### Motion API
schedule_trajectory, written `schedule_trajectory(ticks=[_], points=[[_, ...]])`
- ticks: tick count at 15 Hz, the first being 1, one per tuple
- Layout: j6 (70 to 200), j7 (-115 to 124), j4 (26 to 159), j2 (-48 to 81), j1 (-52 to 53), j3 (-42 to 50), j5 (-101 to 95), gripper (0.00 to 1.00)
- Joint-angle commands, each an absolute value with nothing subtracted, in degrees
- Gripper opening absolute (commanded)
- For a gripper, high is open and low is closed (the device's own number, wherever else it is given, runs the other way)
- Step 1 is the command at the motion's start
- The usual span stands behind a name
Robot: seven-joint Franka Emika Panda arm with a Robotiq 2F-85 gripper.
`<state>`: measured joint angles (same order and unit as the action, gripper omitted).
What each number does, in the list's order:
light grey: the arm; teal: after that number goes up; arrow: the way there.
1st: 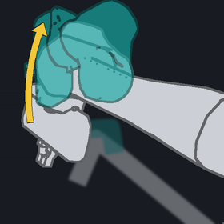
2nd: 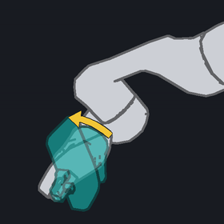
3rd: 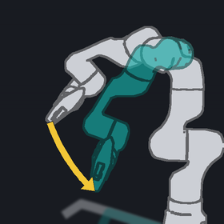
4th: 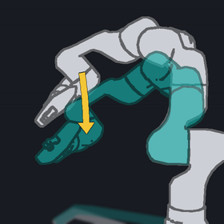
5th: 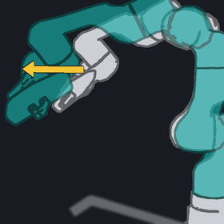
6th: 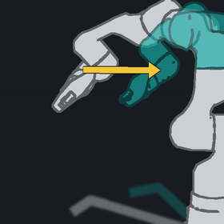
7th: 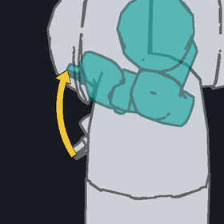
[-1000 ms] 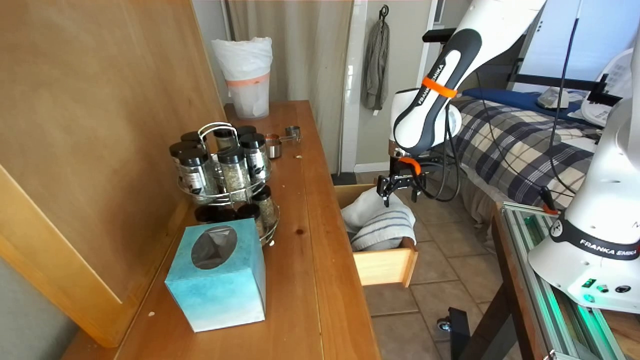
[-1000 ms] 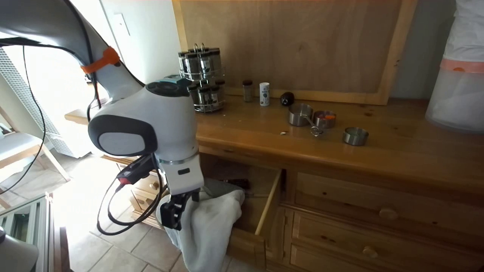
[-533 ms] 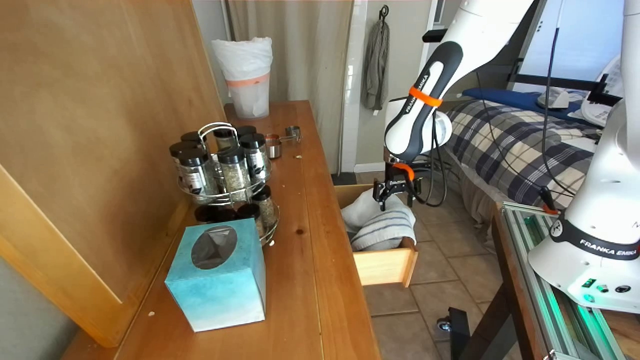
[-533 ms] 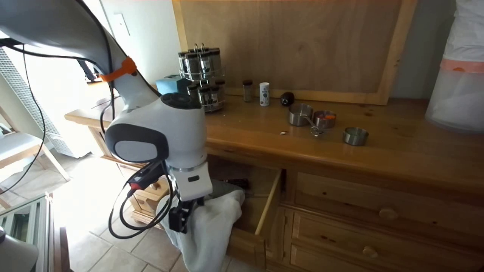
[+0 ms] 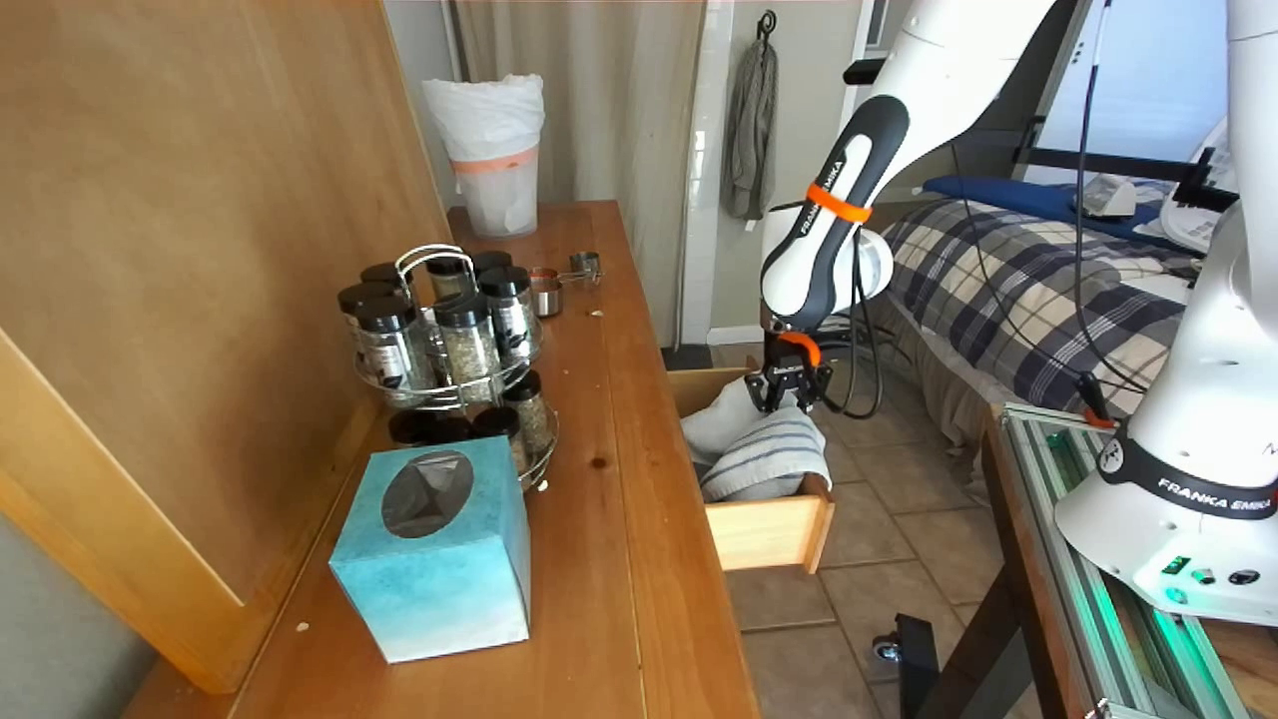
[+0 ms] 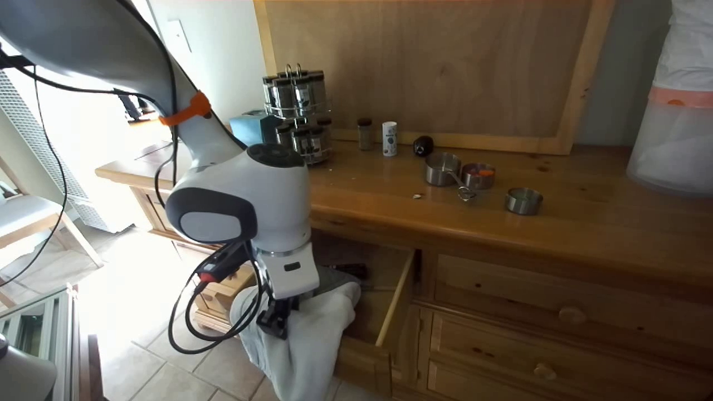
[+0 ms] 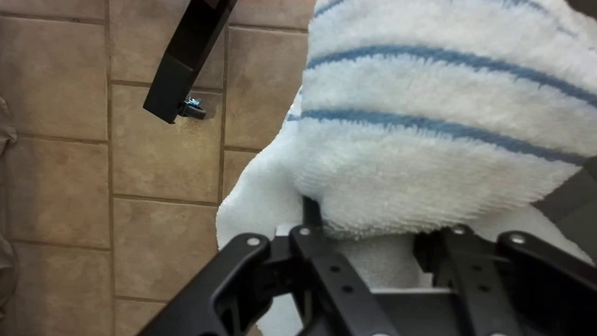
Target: Move the towel closer to the spice rack
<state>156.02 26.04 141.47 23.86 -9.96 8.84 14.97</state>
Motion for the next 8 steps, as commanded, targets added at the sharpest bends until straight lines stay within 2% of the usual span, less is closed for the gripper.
schedule_trajectory(ticks=[1, 2, 4, 8], points=[[156.51, 24.27, 142.08, 22.63, -9.15, 8.55, 16.90, 0.18], [156.54, 24.17, 142.55, 21.88, -9.00, 8.48, 16.89, 0.12], [156.24, 24.22, 143.44, 20.60, -8.59, 8.57, 16.65, 0.08], [156.21, 24.53, 145.47, 18.13, -7.51, 8.62, 16.31, 0.08]])
